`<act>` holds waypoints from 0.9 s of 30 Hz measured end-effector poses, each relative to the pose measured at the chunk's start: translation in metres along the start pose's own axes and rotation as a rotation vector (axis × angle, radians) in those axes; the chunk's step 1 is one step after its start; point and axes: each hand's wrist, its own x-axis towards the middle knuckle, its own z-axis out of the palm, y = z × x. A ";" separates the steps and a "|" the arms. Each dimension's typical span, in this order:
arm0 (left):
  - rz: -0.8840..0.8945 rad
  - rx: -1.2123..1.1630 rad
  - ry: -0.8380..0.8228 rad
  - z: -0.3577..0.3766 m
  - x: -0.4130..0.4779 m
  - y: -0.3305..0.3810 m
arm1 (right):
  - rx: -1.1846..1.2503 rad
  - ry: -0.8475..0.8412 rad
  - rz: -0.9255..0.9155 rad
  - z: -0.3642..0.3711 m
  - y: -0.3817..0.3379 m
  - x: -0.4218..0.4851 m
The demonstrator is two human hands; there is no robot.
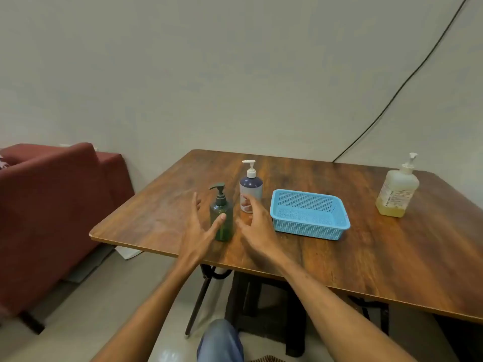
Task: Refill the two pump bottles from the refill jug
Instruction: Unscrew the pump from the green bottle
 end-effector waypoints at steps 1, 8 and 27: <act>-0.021 -0.028 -0.052 0.001 0.003 -0.001 | 0.008 -0.038 0.045 0.004 0.003 0.003; 0.041 -0.054 -0.191 0.005 0.027 -0.014 | 0.083 -0.239 0.089 0.021 0.015 0.025; 0.133 -0.159 -0.283 0.078 -0.012 0.036 | 0.094 -0.020 0.104 -0.059 0.059 -0.026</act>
